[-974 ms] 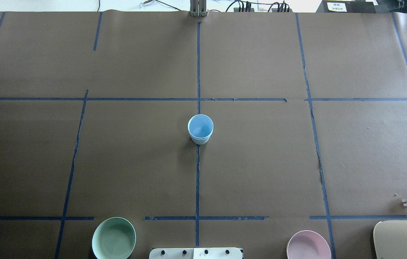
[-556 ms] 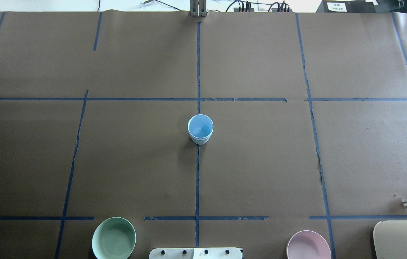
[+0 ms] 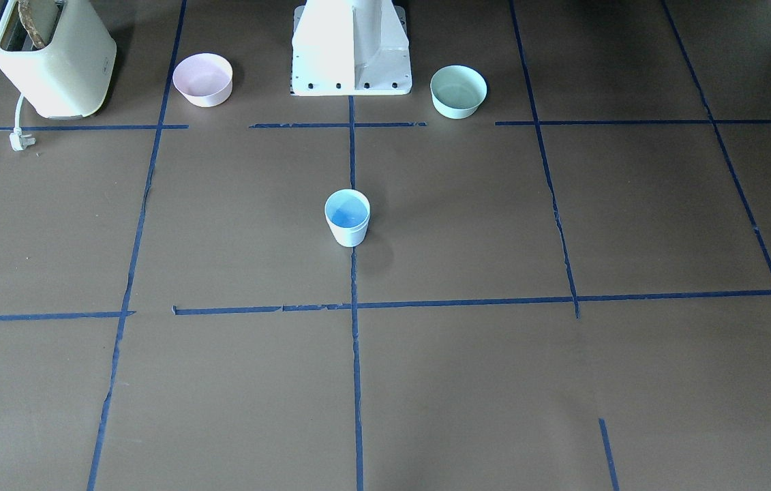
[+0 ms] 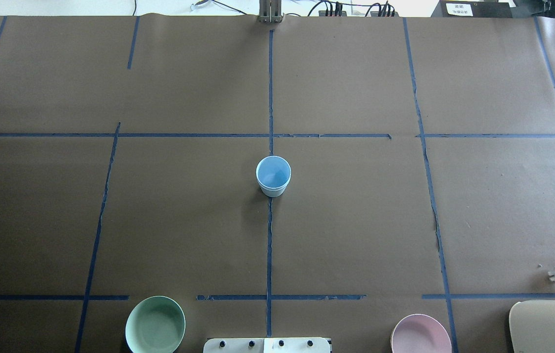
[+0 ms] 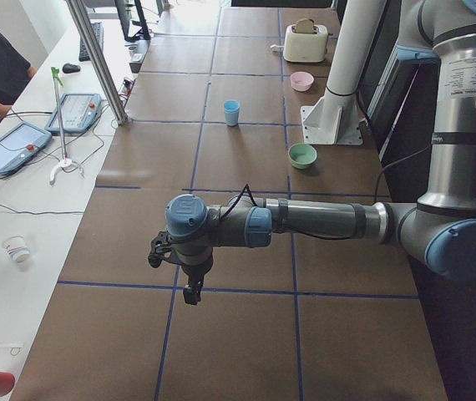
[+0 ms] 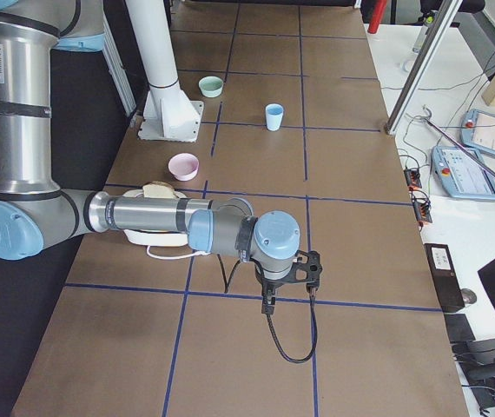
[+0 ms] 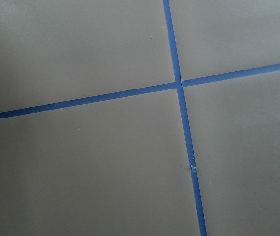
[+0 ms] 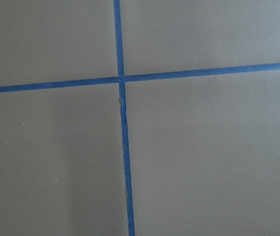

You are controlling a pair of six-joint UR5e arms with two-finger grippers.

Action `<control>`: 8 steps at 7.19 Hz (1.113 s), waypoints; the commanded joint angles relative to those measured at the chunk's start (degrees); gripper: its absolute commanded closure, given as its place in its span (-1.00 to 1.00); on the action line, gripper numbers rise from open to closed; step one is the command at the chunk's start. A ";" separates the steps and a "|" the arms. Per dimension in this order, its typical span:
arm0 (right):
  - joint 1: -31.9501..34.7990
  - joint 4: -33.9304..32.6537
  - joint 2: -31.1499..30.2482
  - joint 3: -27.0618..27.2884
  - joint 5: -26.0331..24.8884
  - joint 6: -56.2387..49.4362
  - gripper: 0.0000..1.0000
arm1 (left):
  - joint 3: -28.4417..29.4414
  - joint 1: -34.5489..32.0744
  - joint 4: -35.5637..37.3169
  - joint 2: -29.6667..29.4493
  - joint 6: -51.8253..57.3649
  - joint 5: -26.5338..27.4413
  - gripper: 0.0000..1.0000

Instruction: Stack blue cups with both arms

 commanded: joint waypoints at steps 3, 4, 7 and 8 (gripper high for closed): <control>-0.03 6.23 -1.66 -0.21 0.66 4.83 -1.00 | -0.01 0.00 0.05 -0.09 0.00 0.07 -1.00; -0.03 6.14 -1.66 -0.21 0.66 4.84 -1.00 | 0.08 0.00 0.05 -0.09 0.00 -0.02 -1.00; -0.03 6.05 -1.57 -0.21 0.48 4.75 -1.00 | 0.43 0.00 -0.04 -0.09 0.00 0.07 -1.00; -0.03 6.05 -1.48 -0.21 0.22 4.75 -1.00 | 0.43 0.00 -0.04 0.00 0.00 0.07 -1.00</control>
